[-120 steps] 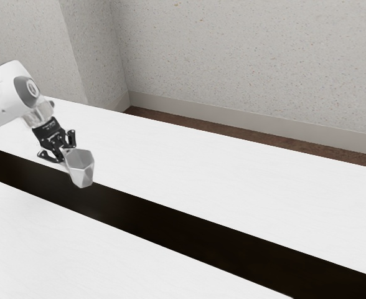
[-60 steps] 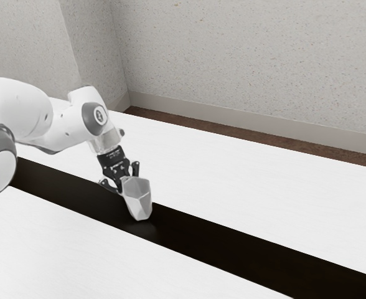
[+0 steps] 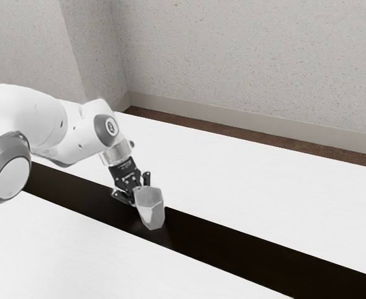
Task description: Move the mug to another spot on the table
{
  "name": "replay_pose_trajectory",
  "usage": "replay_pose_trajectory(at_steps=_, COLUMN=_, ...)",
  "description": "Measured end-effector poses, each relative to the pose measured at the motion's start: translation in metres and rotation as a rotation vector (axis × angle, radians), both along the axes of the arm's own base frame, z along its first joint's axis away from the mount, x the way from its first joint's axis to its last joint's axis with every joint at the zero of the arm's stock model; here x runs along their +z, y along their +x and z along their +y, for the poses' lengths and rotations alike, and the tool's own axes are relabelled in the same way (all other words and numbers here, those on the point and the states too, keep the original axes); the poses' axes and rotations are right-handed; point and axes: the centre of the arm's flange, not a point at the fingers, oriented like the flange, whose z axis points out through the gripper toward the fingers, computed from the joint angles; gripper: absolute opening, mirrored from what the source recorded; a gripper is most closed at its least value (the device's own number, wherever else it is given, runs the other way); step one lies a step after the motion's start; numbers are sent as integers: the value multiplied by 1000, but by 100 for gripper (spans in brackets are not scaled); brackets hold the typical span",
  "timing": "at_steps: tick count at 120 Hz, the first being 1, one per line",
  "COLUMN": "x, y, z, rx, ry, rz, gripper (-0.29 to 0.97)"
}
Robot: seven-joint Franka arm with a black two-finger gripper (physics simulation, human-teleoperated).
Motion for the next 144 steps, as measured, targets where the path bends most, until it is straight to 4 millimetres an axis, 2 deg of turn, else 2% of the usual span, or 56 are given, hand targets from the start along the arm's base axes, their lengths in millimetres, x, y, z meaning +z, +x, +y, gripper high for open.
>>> replay_pose_trajectory(at_steps=36, x=-19, y=1, z=-1, rx=26, ry=-7, rz=19, gripper=-11)
replay_pose_trajectory(at_steps=68, x=-18, y=3, z=-1, rx=36, ry=-25, rz=-3, gripper=40)
replay_pose_trajectory(at_steps=82, x=-13, y=5, z=-1, rx=32, ry=-29, rz=-17, gripper=52)
replay_pose_trajectory(at_steps=100, x=3, y=11, z=6, rx=33, ry=-27, rz=-54, gripper=60)
replay_pose_trajectory(at_steps=114, x=33, y=17, z=19, rx=40, ry=-26, rz=-110, gripper=63)
replay_pose_trajectory(at_steps=126, x=80, y=19, z=31, rx=37, ry=-30, rz=-182, gripper=65)
replay_pose_trajectory(at_steps=134, x=133, y=14, z=39, rx=-18, ry=-1, rz=-242, gripper=66)
replay_pose_trajectory(at_steps=138, x=167, y=10, z=40, rx=-77, ry=33, rz=-268, gripper=66)
replay_pose_trajectory(at_steps=144, x=217, y=2, z=28, rx=-211, ry=95, rz=-296, gripper=66)
